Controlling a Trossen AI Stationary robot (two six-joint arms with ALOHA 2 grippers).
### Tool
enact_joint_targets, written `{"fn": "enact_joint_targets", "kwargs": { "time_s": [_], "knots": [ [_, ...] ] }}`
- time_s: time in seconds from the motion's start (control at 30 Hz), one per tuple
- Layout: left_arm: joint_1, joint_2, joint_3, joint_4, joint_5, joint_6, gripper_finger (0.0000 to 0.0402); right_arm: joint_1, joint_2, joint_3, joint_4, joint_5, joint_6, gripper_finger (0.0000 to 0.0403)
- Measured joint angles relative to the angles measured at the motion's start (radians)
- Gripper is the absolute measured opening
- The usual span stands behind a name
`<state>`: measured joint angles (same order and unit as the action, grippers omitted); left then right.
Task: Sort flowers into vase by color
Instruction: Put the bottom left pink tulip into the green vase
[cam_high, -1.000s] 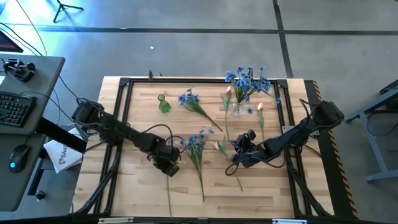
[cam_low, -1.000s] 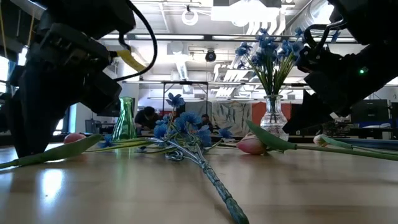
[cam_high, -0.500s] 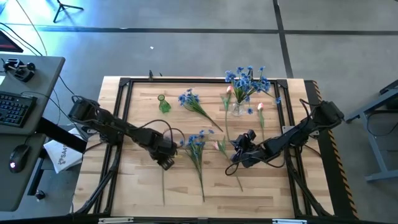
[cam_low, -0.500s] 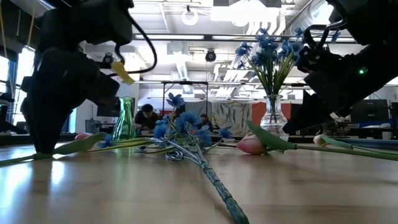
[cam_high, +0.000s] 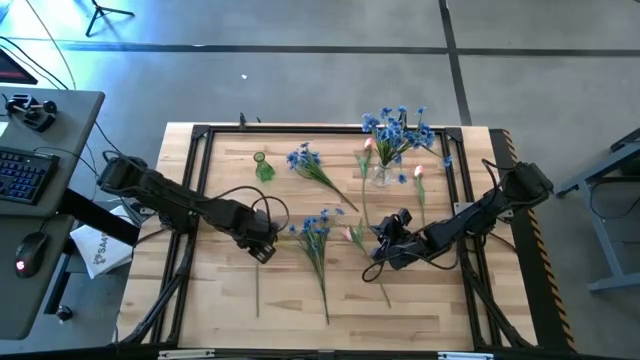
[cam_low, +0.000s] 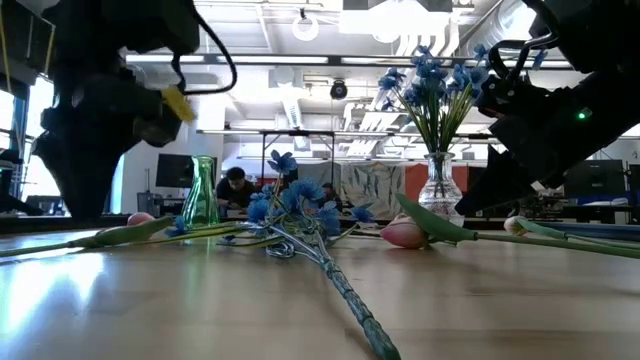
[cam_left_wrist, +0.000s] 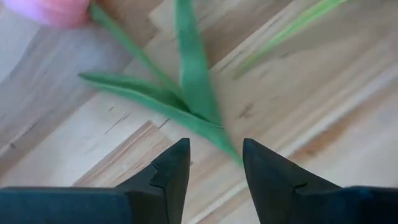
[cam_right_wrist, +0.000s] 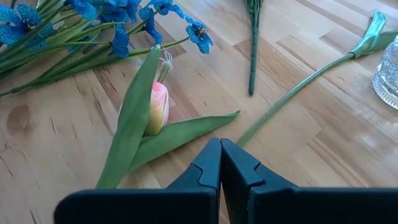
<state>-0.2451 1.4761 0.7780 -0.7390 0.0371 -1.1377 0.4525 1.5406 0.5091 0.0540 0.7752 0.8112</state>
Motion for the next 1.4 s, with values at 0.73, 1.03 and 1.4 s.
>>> {"fn": "enact_joint_targets", "kwargs": {
  "time_s": [0.73, 1.03, 1.4],
  "knots": [
    [0.051, 0.044, -0.003, -0.014, 0.004, 0.051, 0.0008, 0.0, 0.0, 0.0, -0.003, 0.0, 0.0, 0.0001],
    [0.032, -0.204, -0.001, -0.096, -0.207, 0.024, 0.0001, 0.0, -0.001, 0.0, -0.004, 0.0, 0.0, 0.0001],
    [0.049, -0.377, -0.165, 0.001, -0.322, 0.026, 0.0, 0.0, -0.001, 0.0, 0.018, 0.007, 0.0, 0.0001]
  ]
}}
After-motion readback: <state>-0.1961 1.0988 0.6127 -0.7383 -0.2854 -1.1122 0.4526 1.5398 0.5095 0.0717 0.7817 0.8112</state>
